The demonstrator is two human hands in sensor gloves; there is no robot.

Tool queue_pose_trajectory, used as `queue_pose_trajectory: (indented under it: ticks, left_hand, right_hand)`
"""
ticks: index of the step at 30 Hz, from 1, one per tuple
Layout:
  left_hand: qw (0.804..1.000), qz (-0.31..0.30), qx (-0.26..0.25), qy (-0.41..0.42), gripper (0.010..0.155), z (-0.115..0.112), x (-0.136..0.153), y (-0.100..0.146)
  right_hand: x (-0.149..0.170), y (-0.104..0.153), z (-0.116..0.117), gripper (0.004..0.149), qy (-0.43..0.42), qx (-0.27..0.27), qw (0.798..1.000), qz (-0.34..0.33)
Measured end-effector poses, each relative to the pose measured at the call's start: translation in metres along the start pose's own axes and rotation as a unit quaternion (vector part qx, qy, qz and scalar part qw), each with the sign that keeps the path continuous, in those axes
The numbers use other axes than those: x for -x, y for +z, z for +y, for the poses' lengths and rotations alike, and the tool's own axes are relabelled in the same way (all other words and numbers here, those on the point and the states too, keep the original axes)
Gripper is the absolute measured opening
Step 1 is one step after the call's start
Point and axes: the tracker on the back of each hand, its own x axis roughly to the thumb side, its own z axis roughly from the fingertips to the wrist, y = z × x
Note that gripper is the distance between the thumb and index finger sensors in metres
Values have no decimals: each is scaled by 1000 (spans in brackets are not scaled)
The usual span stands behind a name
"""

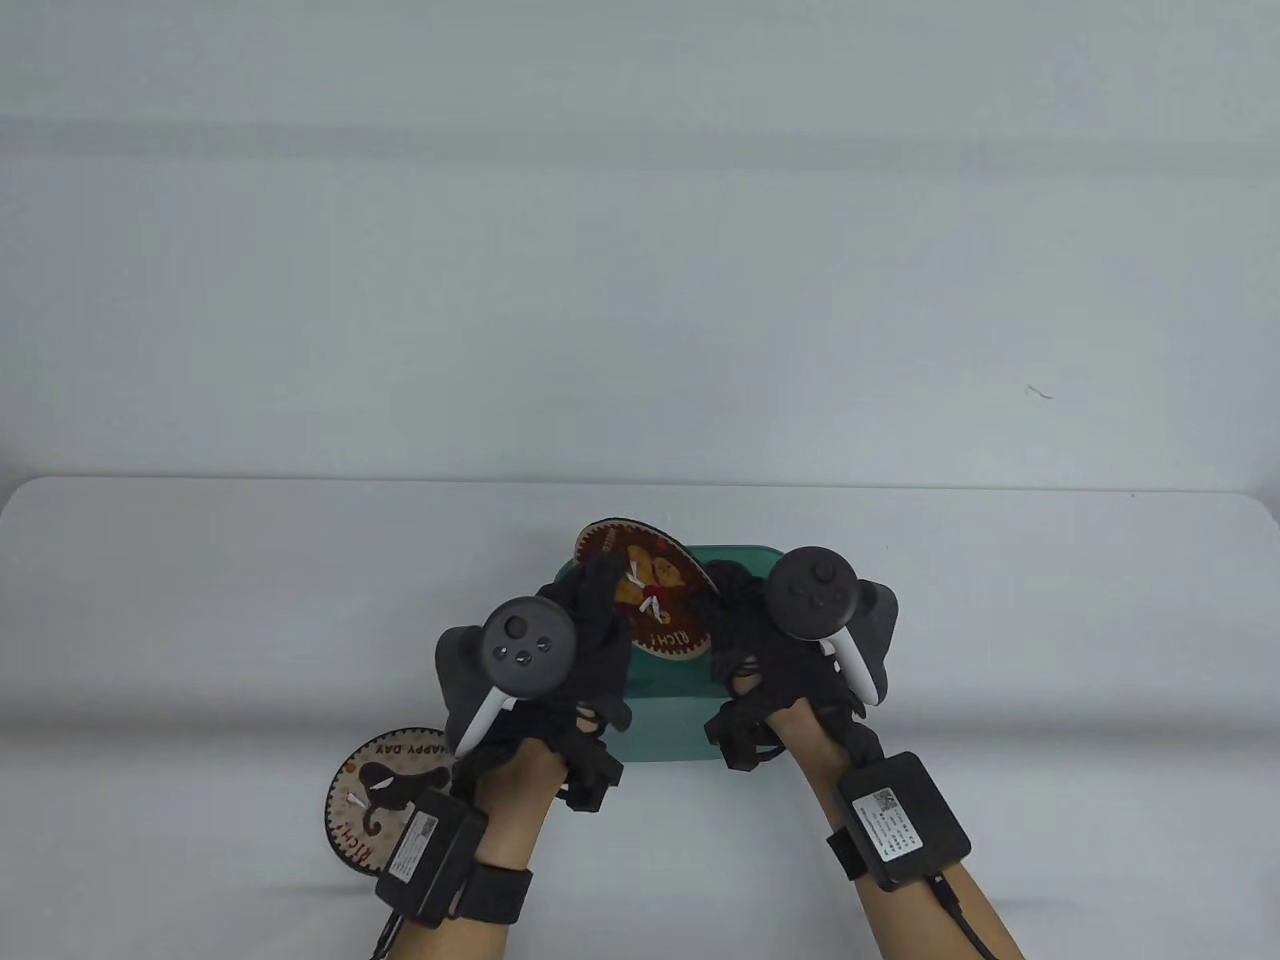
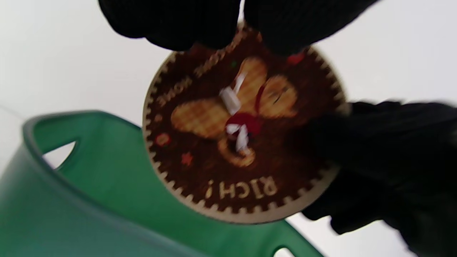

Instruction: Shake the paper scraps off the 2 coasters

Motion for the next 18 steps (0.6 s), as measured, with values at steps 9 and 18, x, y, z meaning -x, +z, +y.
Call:
queue_pose_trajectory:
  ticks: [9, 18]
  left_hand:
    - [987, 61, 82, -127, 45, -21, 1, -32]
    - [993, 1, 95, -65, 68, -31, -11, -30]
  right_hand:
    - [18, -9, -5, 41, 18, -1, 1000, 10]
    - [28, -12, -6, 41, -30, -1, 999, 27]
